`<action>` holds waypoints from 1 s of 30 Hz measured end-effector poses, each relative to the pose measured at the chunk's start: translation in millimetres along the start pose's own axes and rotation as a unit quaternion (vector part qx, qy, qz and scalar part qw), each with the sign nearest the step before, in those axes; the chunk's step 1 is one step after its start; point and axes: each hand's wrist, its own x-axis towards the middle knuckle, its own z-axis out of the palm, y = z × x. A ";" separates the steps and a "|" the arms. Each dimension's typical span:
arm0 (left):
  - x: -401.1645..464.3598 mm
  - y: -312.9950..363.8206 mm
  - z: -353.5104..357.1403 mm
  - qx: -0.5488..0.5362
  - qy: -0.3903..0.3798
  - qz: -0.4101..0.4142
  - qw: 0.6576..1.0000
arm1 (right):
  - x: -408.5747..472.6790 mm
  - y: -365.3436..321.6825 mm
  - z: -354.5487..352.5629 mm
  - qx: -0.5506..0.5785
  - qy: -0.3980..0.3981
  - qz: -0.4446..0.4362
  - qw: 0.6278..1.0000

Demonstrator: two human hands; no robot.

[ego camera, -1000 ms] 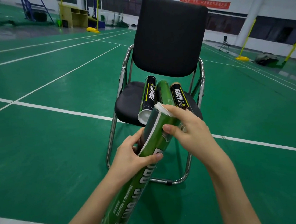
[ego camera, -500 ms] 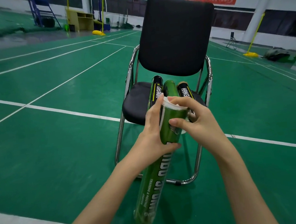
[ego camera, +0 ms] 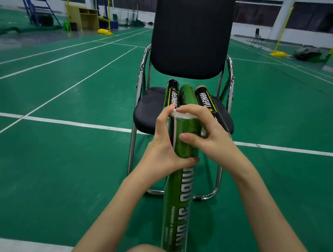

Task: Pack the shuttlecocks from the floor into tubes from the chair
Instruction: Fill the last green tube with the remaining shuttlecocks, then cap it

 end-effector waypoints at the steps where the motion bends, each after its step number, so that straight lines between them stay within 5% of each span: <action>1: -0.4 -0.2 -0.2 -0.005 0.002 -0.004 1.000 | 0.6 1.1 -0.2 0.007 -0.002 0.003 1.000; 17: -3.0 -2.4 5.7 -0.019 0.027 0.032 0.999 | 0.4 6.2 1.0 -0.010 0.019 -0.004 1.000; 30: -6.7 3.0 -6.6 -0.075 -0.005 0.044 0.996 | -2.5 3.1 2.5 0.077 0.039 0.088 0.992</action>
